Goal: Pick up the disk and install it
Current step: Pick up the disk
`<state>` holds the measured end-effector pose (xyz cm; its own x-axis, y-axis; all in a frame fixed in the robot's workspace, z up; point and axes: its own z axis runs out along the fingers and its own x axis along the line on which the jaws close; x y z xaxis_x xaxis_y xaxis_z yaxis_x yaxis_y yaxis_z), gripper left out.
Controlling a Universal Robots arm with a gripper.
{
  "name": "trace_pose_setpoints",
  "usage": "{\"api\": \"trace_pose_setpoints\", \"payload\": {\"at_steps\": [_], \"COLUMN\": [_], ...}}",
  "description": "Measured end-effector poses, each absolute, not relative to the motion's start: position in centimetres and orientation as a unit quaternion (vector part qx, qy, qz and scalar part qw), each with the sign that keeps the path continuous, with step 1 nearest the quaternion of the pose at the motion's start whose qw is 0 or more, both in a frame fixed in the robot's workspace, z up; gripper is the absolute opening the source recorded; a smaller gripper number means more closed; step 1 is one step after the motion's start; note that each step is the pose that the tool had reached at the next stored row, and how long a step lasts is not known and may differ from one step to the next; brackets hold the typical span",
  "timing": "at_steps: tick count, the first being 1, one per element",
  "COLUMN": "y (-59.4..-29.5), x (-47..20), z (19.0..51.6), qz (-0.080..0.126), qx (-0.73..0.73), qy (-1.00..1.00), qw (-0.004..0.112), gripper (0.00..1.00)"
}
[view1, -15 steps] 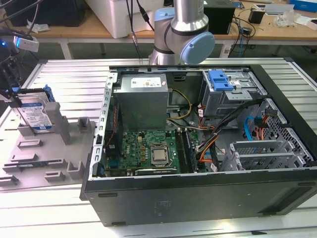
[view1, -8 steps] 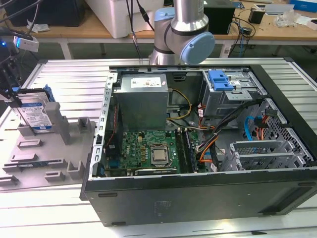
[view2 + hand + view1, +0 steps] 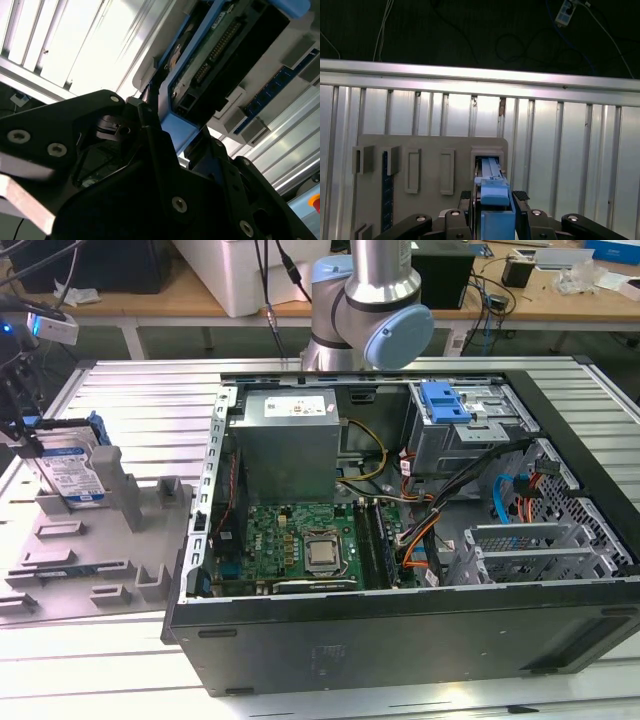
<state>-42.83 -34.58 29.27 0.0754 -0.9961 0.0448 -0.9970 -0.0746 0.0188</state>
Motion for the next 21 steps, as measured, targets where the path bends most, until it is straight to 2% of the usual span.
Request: {"api": "trace_pose_setpoints", "payload": {"at_steps": [3, 4, 21], "y": [-34.58, -34.58, -34.57], "x": [-42.83, -42.83, -42.83], "z": [29.26, 29.25, 29.19], "qz": [0.01, 0.01, 0.011], "qx": [0.733, 0.733, 0.733], "qy": [-0.68, -0.68, -0.68], "qw": [0.022, 0.022, 0.023], "gripper": [0.44, 0.37, 0.37]}}
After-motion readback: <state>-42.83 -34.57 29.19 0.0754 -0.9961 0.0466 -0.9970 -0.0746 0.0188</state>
